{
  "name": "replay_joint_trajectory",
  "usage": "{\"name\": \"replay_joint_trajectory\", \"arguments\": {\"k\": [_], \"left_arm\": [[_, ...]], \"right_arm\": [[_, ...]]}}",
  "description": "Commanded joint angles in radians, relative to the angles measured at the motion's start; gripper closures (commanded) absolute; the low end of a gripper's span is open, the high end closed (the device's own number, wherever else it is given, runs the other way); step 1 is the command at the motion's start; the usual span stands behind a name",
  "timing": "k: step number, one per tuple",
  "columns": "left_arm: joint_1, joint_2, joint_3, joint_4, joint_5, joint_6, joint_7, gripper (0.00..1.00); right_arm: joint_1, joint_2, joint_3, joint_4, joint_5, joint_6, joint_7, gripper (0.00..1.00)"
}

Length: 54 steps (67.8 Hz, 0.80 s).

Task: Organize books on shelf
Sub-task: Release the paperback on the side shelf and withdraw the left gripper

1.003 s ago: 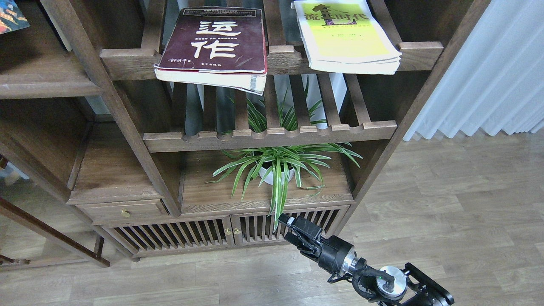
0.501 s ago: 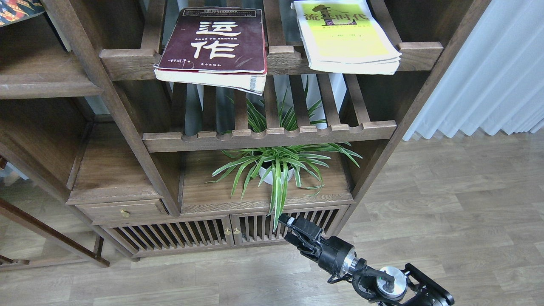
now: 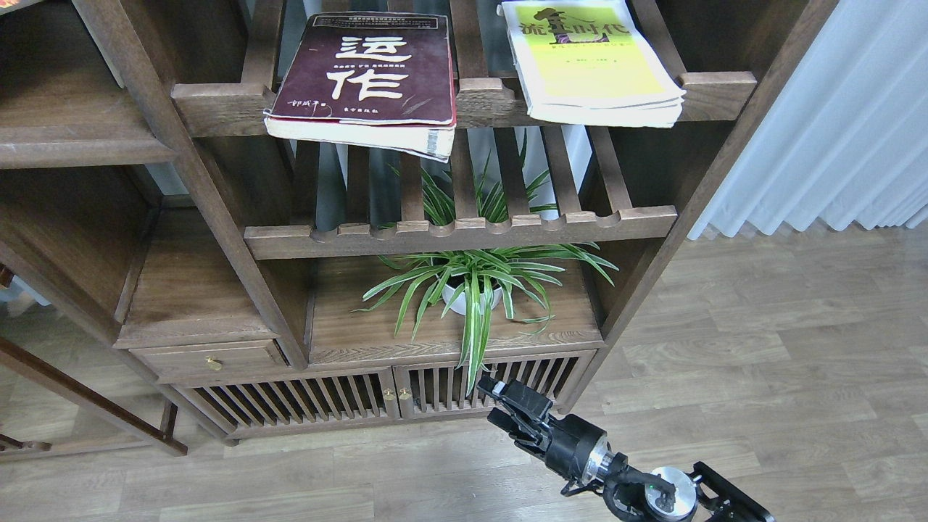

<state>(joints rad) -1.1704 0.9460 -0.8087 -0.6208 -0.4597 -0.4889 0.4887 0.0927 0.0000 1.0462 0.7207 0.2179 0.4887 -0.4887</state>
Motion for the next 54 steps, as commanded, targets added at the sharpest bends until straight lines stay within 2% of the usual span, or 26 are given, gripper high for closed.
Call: {"name": "replay_joint_trajectory", "arguments": {"k": [1,7,18,42,54], "left_arm": [[0.001,0.01,0.0,-0.002,0.015,0.0,0.0,0.19],[0.003,0.011,0.002,-0.011,0.038,0.0,0.0,0.11],[0.009,0.004,0.003,-0.028,0.061,0.0,0.0,0.03],[0.017,-0.013,0.066,-0.065,0.066,0.0,0.0,0.01],[0.017,0.002,0.131,-0.172,0.102,0.0,0.0,0.01]], "right_arm": [[-0.001,0.0,0.0,0.0,-0.002,0.0,0.0,0.0],[-0.001,0.0,0.0,0.0,-0.002,0.0,0.0,0.0],[0.001,0.0,0.0,-0.001,-0.002,0.0,0.0,0.0],[0.001,0.0,0.001,-0.001,-0.002,0.0,0.0,0.0],[0.001,0.0,0.001,-0.001,0.0,0.0,0.0,0.0]]}}
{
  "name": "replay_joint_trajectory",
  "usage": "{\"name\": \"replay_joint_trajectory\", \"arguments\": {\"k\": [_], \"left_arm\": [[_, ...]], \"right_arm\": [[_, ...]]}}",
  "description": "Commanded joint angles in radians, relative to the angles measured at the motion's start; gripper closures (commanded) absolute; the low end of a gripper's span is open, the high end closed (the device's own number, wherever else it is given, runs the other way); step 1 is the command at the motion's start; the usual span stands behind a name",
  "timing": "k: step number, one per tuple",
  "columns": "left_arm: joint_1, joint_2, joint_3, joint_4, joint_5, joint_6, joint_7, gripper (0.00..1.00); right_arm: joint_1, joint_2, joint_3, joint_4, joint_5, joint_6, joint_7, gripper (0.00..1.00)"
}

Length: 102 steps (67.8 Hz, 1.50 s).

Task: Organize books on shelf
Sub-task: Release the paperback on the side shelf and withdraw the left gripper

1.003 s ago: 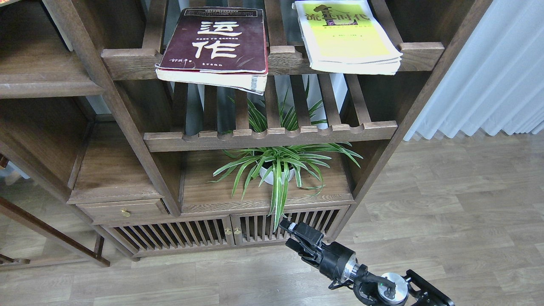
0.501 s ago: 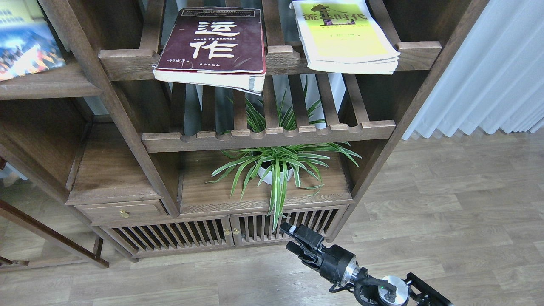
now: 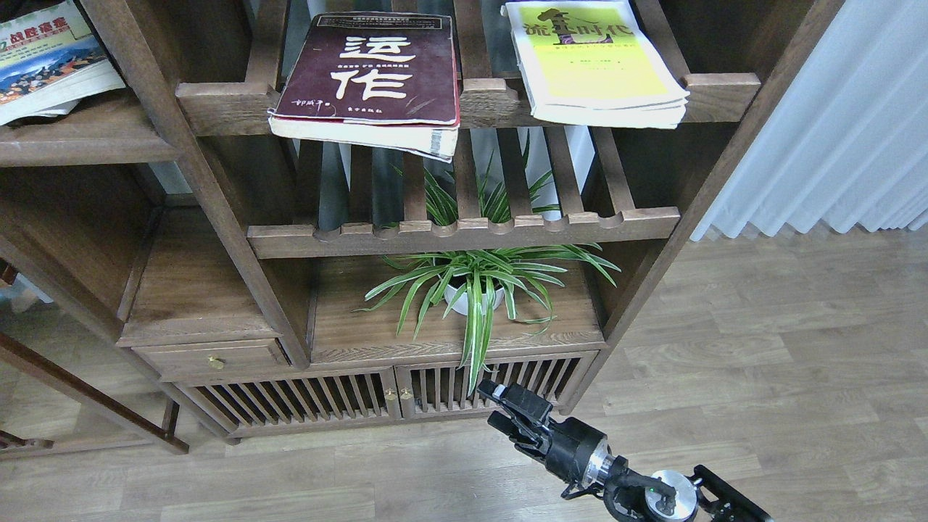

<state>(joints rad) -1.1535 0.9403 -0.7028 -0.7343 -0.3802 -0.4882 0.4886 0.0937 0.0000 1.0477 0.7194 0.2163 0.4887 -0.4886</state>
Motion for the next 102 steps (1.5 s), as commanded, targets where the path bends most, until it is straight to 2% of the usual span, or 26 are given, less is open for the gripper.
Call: {"name": "replay_joint_trajectory", "arguments": {"k": [1,19,38,46,67,82,92,93,102], "left_arm": [[0.0,0.008,0.025,-0.068,0.026,0.0,0.0,0.01],[0.0,0.045,0.032,-0.204,0.035,0.0,0.0,0.01],[0.035,0.175,0.066,-0.277,0.04,0.0,0.0,0.01],[0.06,0.277,0.149,-0.338,0.038,0.0,0.0,0.0],[0.1,0.42,0.339,-0.507,0.037,0.0,0.0,0.0],[0.121,0.42,0.493,-0.556,0.037,0.0,0.0,0.0],[0.204,0.371,0.571,-0.554,0.037,0.0,0.0,0.0],[0.269,0.326,0.579,-0.544,0.031,0.0,-0.065,0.0],[0.405,0.215,0.574,-0.508,0.018,0.0,-0.182,0.0]], "right_arm": [[0.0,0.0,0.0,0.0,0.002,0.0,0.0,0.0],[0.0,0.0,0.014,0.003,0.003,0.0,0.0,0.0],[-0.002,0.0,0.015,0.005,0.002,0.0,0.0,0.0],[-0.002,0.0,0.014,0.005,0.003,0.0,0.0,0.0],[-0.008,0.0,0.015,0.005,0.003,0.0,0.0,0.0],[-0.023,0.0,0.017,0.005,0.005,0.0,0.0,0.0],[-0.026,0.0,0.028,0.006,0.005,0.0,0.0,0.0],[-0.026,0.0,0.029,0.008,0.005,0.0,0.0,0.0],[-0.026,0.0,0.031,0.014,0.005,0.0,0.0,0.0]]}}
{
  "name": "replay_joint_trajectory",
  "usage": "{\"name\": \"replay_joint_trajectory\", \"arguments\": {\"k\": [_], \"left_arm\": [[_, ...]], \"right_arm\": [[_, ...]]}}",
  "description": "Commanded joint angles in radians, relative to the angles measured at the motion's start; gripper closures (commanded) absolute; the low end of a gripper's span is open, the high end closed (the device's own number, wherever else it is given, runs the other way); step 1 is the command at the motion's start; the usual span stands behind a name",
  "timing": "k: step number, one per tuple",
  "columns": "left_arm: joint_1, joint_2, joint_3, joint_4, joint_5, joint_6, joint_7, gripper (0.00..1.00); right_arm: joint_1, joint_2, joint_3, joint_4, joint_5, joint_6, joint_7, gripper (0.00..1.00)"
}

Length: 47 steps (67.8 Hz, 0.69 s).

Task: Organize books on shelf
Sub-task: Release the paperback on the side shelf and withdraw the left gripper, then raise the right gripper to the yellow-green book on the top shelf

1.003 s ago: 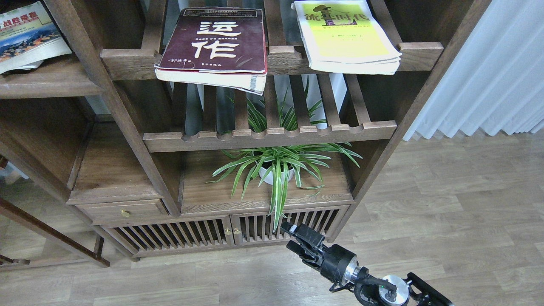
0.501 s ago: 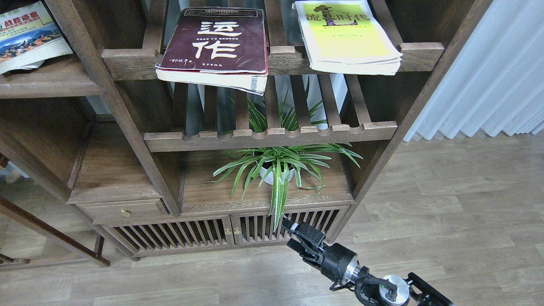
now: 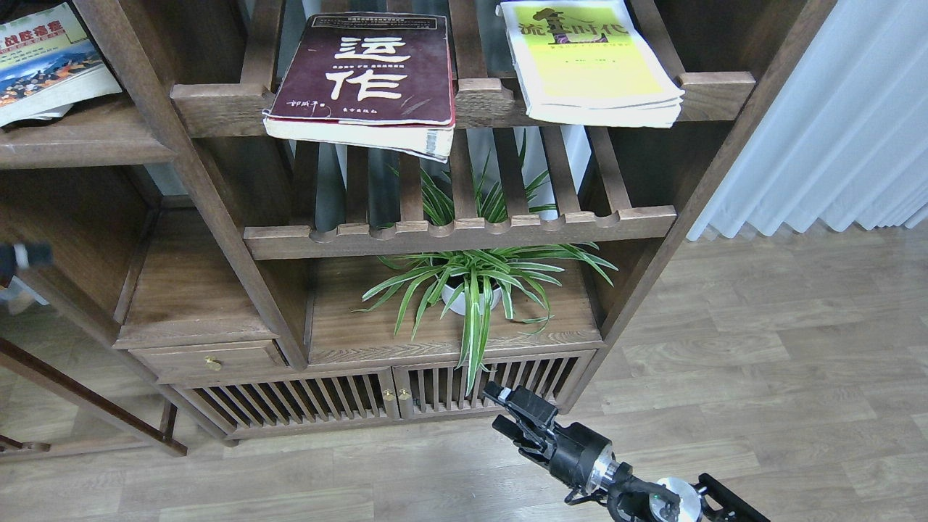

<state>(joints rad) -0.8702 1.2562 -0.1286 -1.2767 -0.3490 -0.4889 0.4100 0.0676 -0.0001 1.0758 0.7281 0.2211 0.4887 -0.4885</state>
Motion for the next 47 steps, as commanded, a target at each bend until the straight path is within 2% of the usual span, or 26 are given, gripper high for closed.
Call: {"name": "replay_joint_trajectory", "arguments": {"k": [1,8,23,37,38,47], "left_arm": [[0.129,-0.112,0.0,0.039,-0.014,0.0,-0.109,0.0],[0.209,-0.228,-0.008,0.094,-0.056,0.0,-0.145,0.01],[0.37,-0.492,-0.091,0.23,-0.199,0.0,-0.146,0.01],[0.542,-0.774,-0.252,0.356,-0.203,0.0,-0.145,0.01],[0.575,-0.834,-0.276,0.384,-0.203,0.0,-0.145,0.01],[0.612,-0.891,-0.286,0.427,-0.2,0.0,-0.138,0.01]], "right_arm": [[0.0,0.0,0.003,0.007,0.0,0.0,0.0,0.0],[0.001,0.0,0.024,0.024,0.0,0.0,0.0,0.0],[0.015,0.0,0.104,0.082,0.0,0.0,0.0,0.0],[0.032,0.0,0.134,0.159,0.0,0.0,0.0,0.0],[0.035,0.0,0.138,0.186,0.0,0.0,0.0,0.0],[0.04,0.0,0.18,0.263,0.001,0.0,0.0,0.0]]}}
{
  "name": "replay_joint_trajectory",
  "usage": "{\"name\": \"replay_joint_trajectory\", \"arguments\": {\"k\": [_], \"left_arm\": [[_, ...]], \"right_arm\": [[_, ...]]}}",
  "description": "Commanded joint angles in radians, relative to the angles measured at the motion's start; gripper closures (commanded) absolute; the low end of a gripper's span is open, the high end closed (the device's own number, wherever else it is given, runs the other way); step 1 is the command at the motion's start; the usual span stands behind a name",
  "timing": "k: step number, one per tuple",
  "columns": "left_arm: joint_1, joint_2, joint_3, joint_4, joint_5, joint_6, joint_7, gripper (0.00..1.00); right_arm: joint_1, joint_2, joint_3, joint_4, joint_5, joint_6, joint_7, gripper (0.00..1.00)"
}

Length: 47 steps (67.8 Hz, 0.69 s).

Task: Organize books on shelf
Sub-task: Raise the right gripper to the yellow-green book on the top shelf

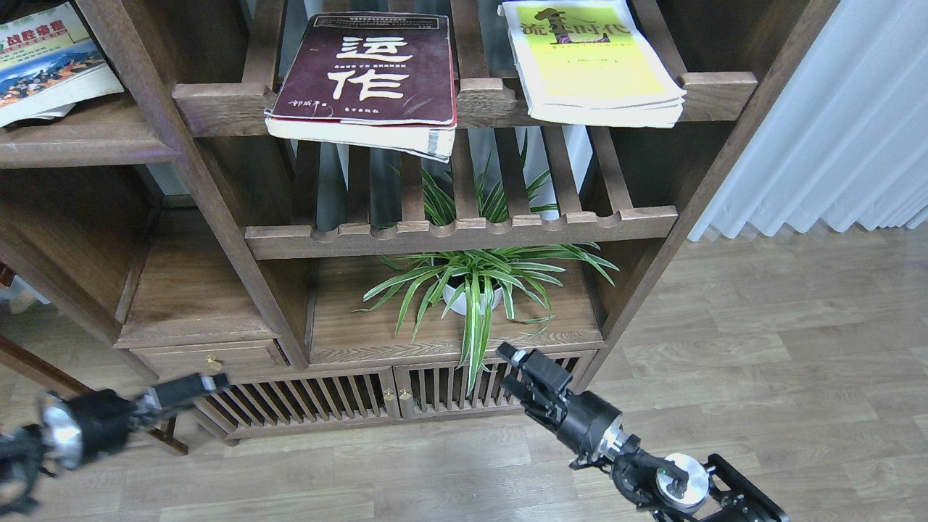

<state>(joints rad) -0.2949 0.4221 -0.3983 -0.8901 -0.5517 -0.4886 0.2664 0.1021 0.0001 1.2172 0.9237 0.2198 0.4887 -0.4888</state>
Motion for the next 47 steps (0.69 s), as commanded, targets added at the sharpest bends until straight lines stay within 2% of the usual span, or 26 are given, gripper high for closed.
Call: {"name": "replay_joint_trajectory", "arguments": {"k": [1,14,34,47], "left_arm": [[0.039,-0.059,-0.016,0.043,0.003,0.0,0.005,0.01],[0.066,-0.063,-0.016,0.05,0.006,0.0,0.008,0.01],[0.094,-0.063,-0.016,0.051,0.007,0.0,0.011,0.0],[0.102,-0.062,-0.014,0.056,0.009,0.0,0.011,0.0]], "right_arm": [[0.007,-0.002,0.047,0.075,0.003,0.0,0.0,0.0],[0.024,-0.048,0.192,0.182,0.021,-0.052,0.0,0.0],[0.016,-0.161,0.226,0.325,0.023,-0.067,0.0,0.01],[0.022,-0.166,0.292,0.42,0.024,-0.191,0.0,0.01]]}}
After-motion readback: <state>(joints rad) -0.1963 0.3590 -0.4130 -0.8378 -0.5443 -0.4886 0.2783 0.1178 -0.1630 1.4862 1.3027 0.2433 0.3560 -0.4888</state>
